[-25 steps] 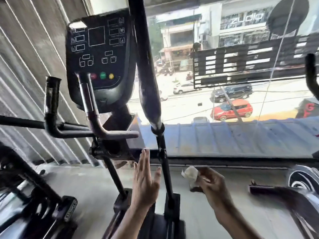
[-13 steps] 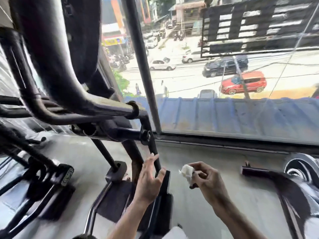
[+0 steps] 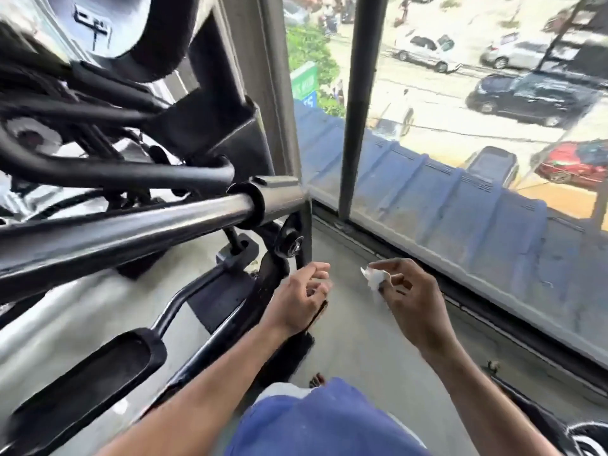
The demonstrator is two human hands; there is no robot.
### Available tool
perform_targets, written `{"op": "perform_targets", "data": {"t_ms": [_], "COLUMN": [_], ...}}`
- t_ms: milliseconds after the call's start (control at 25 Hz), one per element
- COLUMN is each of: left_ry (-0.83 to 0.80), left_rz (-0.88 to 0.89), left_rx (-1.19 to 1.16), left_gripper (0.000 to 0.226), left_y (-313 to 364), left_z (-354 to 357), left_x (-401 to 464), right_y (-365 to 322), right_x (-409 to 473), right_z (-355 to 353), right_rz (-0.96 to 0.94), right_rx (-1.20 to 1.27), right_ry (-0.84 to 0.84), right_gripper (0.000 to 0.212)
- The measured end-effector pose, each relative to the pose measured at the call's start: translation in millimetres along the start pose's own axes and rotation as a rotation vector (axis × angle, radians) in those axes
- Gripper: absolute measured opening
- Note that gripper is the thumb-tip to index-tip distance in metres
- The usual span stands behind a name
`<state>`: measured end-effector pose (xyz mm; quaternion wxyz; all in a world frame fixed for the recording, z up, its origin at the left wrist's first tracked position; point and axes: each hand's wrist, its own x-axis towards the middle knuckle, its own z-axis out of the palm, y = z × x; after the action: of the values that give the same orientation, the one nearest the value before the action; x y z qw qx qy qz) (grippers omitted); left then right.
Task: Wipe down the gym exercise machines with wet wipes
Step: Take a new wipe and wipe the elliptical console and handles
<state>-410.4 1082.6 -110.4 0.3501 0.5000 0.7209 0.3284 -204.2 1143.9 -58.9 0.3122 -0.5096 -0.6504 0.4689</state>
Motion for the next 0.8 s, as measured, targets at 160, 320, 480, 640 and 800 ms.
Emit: {"op": "perform_targets", "data": {"t_ms": [160, 320, 480, 640, 800], "left_ry": [0.149, 0.439, 0.828, 1.225, 1.520], "left_rz": [-0.099, -0.234, -0.380, -0.580, -0.478], "left_rx": [-0.004, 0.042, 0.429, 0.761, 1.204], "left_gripper": [0.040, 0.038, 0.043, 0.037, 0.045], "left_y": [-8.0, -14.0, 0.2, 56.5, 148.3], "left_z": [-11.3, -14.8, -21.2, -40.8, -84.7], "left_x": [-7.1, -33.6, -86.9, -162.4, -201.1], "right_y": [-24.5, -54.6, -83.8, -126.8, -156.5], "right_x": [50.6, 86.2, 125.8, 139.6, 137.1], "right_z": [20.7, 35.6, 28.3, 24.1, 60.2], "right_rz": [-0.210, -0.472, -0.754, -1.046, -1.229], "right_rx": [-0.010, 0.024, 0.136, 0.259, 0.274], "right_ry": [-0.234, -0.521, -0.796, -0.904, -0.885], "right_gripper": [0.045, 0.046, 0.036, 0.028, 0.026]}}
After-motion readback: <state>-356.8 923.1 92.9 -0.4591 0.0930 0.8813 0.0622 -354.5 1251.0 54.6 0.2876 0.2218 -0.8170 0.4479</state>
